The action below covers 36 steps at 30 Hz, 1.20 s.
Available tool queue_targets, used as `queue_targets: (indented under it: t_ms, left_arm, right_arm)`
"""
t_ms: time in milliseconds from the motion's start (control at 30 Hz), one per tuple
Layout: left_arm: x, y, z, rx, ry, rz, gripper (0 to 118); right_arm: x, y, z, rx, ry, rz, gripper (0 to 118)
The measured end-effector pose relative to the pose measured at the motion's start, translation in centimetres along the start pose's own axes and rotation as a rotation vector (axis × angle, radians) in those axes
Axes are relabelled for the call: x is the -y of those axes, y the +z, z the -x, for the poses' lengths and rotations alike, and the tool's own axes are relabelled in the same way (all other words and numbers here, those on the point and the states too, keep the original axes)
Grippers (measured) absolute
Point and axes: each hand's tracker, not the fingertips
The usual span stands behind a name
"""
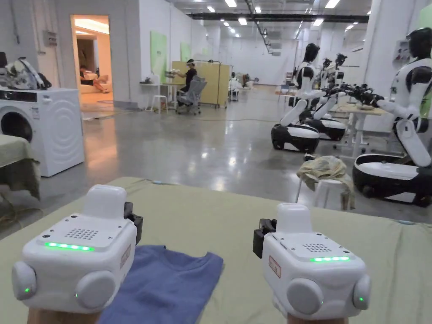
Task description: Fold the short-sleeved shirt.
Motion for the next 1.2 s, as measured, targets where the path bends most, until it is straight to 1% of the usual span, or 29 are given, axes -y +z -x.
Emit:
queue_targets:
  t_ms: [100,133,167,200,233,267,300,333,367,400,433,500,567,633,733,767,800,833,867,900,933,1000,1033,1067,1100,1167,1200]
  left_arm:
    - [2.0,-2.5,3.2,0.072,0.035,0.182,5]
    - [2.5,-3.5,3.6,0.075,0.042,0.238,26]
    - [3.2,-5.0,3.9,0.103,0.054,0.316,61]
    - [3.6,-5.5,3.7,0.135,0.075,0.355,97]
    - [4.5,-6.6,3.5,0.167,0.092,0.402,97]
    - [5.5,-8.2,3.3,0.166,0.102,0.452,105]
    - [6.6,-9.8,3.0,0.144,0.078,0.488,113]
    - [8.5,-12.6,2.8,0.162,0.051,0.548,112]
    - [10.0,-14.3,2.1,0.15,0.025,0.592,112]
    - [11.0,-15.5,1.5,0.17,0.013,0.59,112]
    - [12.2,-17.2,0.6,0.159,-0.001,0.622,112]
    - [14.7,-20.2,-0.9,0.176,0.017,0.646,112]
    - [17.0,-23.4,-2.4,0.198,0.053,0.705,113]
    - [18.6,-25.0,-3.9,0.206,0.071,0.73,112]
    - [20.8,-27.9,-5.3,0.193,0.055,0.751,110]
    - [21.5,-28.7,-5.5,0.175,0.027,0.756,110]
    - [22.3,-29.3,-5.6,0.147,-0.013,0.772,106]
    - [23.1,-29.7,-5.4,0.104,-0.064,0.795,86]
    - [23.3,-30.2,-4.5,0.123,-0.026,0.791,54]
    - [23.0,-30.1,-3.6,0.139,0.102,0.793,13]
    - [22.4,-29.6,-3.1,0.121,0.129,0.761,10]
    - [21.7,-29.3,-2.0,0.106,0.104,0.692,10]
    - [21.6,-29.4,-2.0,0.028,0.052,0.687,10]
    - [22.0,-29.6,-1.4,0.069,0.042,0.677,10]
    - [22.1,-29.7,-1.3,0.097,0.065,0.712,10]
    - [21.2,-28.5,-1.7,0.095,0.055,0.665,10]
    - [20.3,-27.9,-1.8,0.129,0.09,0.629,10]
  right_arm:
    - [1.7,-0.8,2.1,-0.038,0.014,0.018,0]
    - [2.2,-1.1,2.5,-0.046,0.015,0.029,0]
    - [2.8,-1.3,2.8,-0.051,0.021,0.038,0]
    - [3.2,-1.6,3.0,-0.053,0.027,0.045,0]
    - [3.6,-1.9,3.2,-0.052,0.036,0.052,0]
    - [4.0,-2.1,3.1,-0.05,0.044,0.058,0]
    - [4.4,-2.3,3.1,-0.048,0.048,0.065,0]
    - [4.7,-2.6,2.9,-0.045,0.048,0.075,0]
    - [5.0,-3.0,2.5,-0.043,0.049,0.086,0]
    - [5.3,-3.2,2.3,-0.04,0.052,0.093,0]
    - [5.7,-3.6,2.0,-0.031,0.06,0.101,0]
    - [6.3,-4.3,1.5,-0.014,0.081,0.118,0]
    - [7.1,-5.2,0.8,-0.005,0.083,0.141,0]
    - [7.9,-6.3,0.0,0.008,0.079,0.171,0]
    - [9.2,-7.6,-1.1,0.031,0.074,0.211,0]
    - [9.6,-8.1,-1.5,0.041,0.073,0.223,0]
    - [10.0,-8.4,-1.9,0.047,0.071,0.234,0]
    - [10.5,-8.8,-2.3,0.055,0.068,0.252,0]
    - [10.8,-9.0,-2.5,0.059,0.069,0.264,0]
    - [11.0,-9.2,-2.7,0.062,0.067,0.278,0]
    - [11.3,-9.3,-2.9,0.062,0.062,0.281,0]
    - [11.5,-9.3,-3.3,0.064,0.044,0.285,0]
    - [11.5,-9.3,-3.4,0.065,0.028,0.287,0]
    - [11.5,-9.2,-3.5,0.063,0.013,0.289,0]
    - [11.4,-8.9,-3.7,0.063,0.003,0.289,0]
    - [11.2,-8.1,-4.1,0.063,-0.017,0.284,0]
    - [11.0,-7.5,-4.5,0.067,-0.026,0.28,0]
